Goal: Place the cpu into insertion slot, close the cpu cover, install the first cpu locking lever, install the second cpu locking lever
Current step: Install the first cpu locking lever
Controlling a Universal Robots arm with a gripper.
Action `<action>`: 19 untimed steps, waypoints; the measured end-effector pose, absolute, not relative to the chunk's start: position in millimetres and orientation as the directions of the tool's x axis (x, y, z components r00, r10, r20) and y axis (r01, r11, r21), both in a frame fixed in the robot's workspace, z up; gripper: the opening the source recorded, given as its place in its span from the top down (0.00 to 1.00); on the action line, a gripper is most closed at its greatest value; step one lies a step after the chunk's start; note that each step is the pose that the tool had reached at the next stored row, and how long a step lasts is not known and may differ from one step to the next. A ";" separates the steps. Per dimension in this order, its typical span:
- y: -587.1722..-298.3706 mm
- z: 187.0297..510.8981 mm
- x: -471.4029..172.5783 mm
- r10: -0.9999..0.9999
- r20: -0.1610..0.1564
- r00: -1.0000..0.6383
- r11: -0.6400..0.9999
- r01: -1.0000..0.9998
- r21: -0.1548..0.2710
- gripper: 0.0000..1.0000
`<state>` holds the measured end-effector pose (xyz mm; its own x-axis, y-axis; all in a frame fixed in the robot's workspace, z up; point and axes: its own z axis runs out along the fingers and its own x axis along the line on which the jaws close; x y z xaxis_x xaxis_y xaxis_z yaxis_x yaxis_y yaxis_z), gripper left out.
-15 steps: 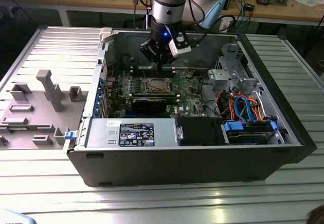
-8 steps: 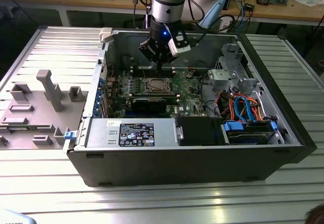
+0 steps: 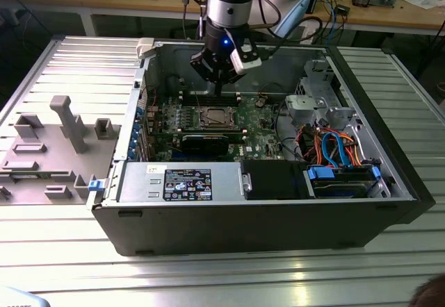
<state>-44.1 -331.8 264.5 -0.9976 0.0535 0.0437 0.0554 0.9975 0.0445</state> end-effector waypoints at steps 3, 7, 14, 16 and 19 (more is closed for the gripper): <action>-331.8 264.5 -46.1 0.053 0.044 -0.998 0.997 0.055 0.045 0.89; -331.8 264.5 -47.8 0.053 0.044 -0.998 0.997 0.055 0.045 0.89; -331.8 264.5 -51.0 0.054 0.044 -0.998 0.997 0.055 0.045 0.89; -331.7 264.5 -51.9 0.054 0.044 -0.998 0.997 0.055 0.045 0.89; -331.7 264.5 -53.3 0.053 0.044 -0.998 0.997 0.055 0.045 0.89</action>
<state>-53.3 -331.7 264.5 -0.9976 0.0535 0.0436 0.0554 0.9975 0.0445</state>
